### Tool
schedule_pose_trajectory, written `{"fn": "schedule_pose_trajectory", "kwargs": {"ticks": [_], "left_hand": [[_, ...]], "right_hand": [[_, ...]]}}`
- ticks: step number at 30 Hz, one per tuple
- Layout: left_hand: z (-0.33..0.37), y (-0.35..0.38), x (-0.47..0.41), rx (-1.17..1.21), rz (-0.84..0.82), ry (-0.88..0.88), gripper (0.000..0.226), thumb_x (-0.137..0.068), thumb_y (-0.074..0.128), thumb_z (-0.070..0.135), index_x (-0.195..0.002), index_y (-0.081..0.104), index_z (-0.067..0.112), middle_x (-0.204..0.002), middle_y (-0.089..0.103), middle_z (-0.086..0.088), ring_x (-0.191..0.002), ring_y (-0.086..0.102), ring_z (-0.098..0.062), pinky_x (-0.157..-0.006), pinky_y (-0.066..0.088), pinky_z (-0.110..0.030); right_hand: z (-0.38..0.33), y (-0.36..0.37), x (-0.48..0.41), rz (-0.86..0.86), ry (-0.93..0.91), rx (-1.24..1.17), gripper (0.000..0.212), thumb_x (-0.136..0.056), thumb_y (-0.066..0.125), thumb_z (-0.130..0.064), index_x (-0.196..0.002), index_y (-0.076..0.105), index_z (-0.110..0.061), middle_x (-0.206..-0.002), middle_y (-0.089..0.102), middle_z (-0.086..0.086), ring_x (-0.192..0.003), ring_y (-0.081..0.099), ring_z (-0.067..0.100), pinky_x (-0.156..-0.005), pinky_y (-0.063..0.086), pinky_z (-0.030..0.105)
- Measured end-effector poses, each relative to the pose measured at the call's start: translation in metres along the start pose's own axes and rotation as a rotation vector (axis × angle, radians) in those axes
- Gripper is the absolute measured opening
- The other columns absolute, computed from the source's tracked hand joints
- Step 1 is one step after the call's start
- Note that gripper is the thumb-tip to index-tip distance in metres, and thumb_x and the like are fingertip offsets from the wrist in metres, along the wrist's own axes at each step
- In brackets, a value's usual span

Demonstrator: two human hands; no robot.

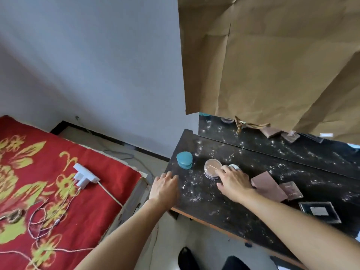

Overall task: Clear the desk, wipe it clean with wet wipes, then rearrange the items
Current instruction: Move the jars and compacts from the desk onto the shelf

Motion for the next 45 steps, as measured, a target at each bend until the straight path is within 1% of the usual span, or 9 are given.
{"fn": "schedule_pose_trajectory", "kwargs": {"ticks": [4, 8, 12, 18, 24, 28, 32, 36, 45], "left_hand": [[-0.006, 0.003, -0.048, 0.0, -0.027, 0.075, 0.042, -0.089, 0.053, 0.03, -0.127, 0.041, 0.019, -0.127, 0.044, -0.007, -0.114, 0.046, -0.025, -0.094, 0.041, -0.038], [-0.006, 0.01, -0.09, 0.005, -0.052, 0.103, 0.062, -0.085, 0.058, 0.022, -0.138, 0.027, 0.024, -0.147, 0.026, -0.014, -0.124, 0.039, -0.03, -0.102, 0.038, -0.041], [-0.006, 0.025, -0.118, -0.005, -0.109, 0.104, 0.075, -0.084, 0.062, 0.02, -0.143, 0.017, 0.029, -0.155, 0.011, -0.015, -0.132, 0.033, -0.035, -0.108, 0.033, -0.044], [-0.01, 0.045, -0.152, 0.021, -0.191, 0.072, 0.077, -0.083, 0.063, 0.022, -0.145, 0.017, 0.029, -0.134, 0.036, -0.008, -0.114, 0.047, -0.028, -0.092, 0.046, -0.037], [-0.011, 0.043, -0.162, 0.04, -0.225, 0.088, 0.069, -0.078, 0.069, 0.022, -0.133, 0.028, 0.026, -0.119, 0.044, -0.005, -0.106, 0.054, -0.026, -0.085, 0.049, -0.036], [-0.016, 0.026, -0.158, 0.081, -0.181, 0.111, 0.062, -0.079, 0.069, 0.03, -0.129, 0.032, 0.027, -0.115, 0.047, -0.004, -0.102, 0.057, -0.026, -0.081, 0.051, -0.037], [-0.017, 0.008, -0.14, 0.04, -0.126, 0.217, 0.062, -0.079, 0.068, 0.037, -0.129, 0.033, 0.028, -0.115, 0.048, -0.001, -0.096, 0.058, -0.023, -0.073, 0.047, -0.032], [0.002, -0.004, -0.119, -0.018, -0.108, 0.368, 0.067, -0.076, 0.069, 0.043, -0.131, 0.032, 0.029, -0.113, 0.049, 0.0, -0.094, 0.059, -0.022, -0.071, 0.046, -0.033], [0.119, -0.021, -0.061, -0.145, -0.057, 0.723, 0.067, -0.079, 0.061, 0.052, -0.133, 0.03, 0.026, -0.119, 0.051, -0.003, -0.095, 0.062, -0.027, -0.074, 0.05, -0.038]], "right_hand": [[0.003, 0.003, -0.03, 0.0, 0.037, -0.048, 0.044, -0.084, 0.056, -0.035, -0.125, 0.044, -0.026, -0.13, 0.046, 0.0, -0.113, 0.044, 0.024, -0.08, 0.032, 0.03], [0.014, 0.019, -0.064, -0.066, -0.013, -0.051, 0.056, -0.08, 0.057, -0.035, -0.132, 0.037, -0.026, -0.134, 0.041, 0.003, -0.12, 0.042, 0.026, -0.098, 0.033, 0.04], [0.022, 0.044, -0.083, -0.112, -0.064, -0.097, 0.064, -0.077, 0.054, -0.038, -0.135, 0.029, -0.029, -0.128, 0.046, 0.002, -0.116, 0.048, 0.026, -0.101, 0.032, 0.041], [0.029, 0.061, -0.095, -0.084, -0.129, -0.147, 0.069, -0.069, 0.059, -0.041, -0.132, 0.036, -0.027, -0.116, 0.052, 0.001, -0.101, 0.054, 0.024, -0.092, 0.039, 0.039], [0.029, 0.059, -0.096, -0.098, -0.123, -0.162, 0.067, -0.07, 0.058, -0.039, -0.132, 0.037, -0.026, -0.116, 0.053, 0.001, -0.102, 0.054, 0.023, -0.096, 0.037, 0.037], [0.025, 0.04, -0.08, 0.006, -0.029, -0.279, 0.066, -0.066, 0.062, -0.038, -0.127, 0.042, -0.025, -0.11, 0.054, 0.001, -0.099, 0.054, 0.023, -0.093, 0.042, 0.035], [0.021, 0.017, -0.043, 0.125, 0.141, -0.306, 0.065, -0.063, 0.064, -0.036, -0.122, 0.038, -0.032, -0.108, 0.049, -0.002, -0.095, 0.053, 0.02, -0.069, 0.036, 0.027], [0.019, 0.01, 0.013, 0.149, 0.285, -0.297, 0.066, -0.068, 0.059, -0.034, -0.128, 0.031, -0.033, -0.119, 0.044, -0.002, -0.103, 0.051, 0.022, -0.071, 0.05, 0.036], [0.043, 0.003, 0.158, 0.248, 0.537, -0.262, 0.072, -0.064, 0.061, -0.039, -0.13, 0.031, -0.036, -0.117, 0.048, -0.006, -0.103, 0.056, 0.018, -0.073, 0.056, 0.033]]}}
Point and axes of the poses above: each hand's wrist, its own x-axis away from the middle knuckle, its own y-axis out of the palm, z = x × y, the point moved 3 cm from there along -x, towards the middle knuckle
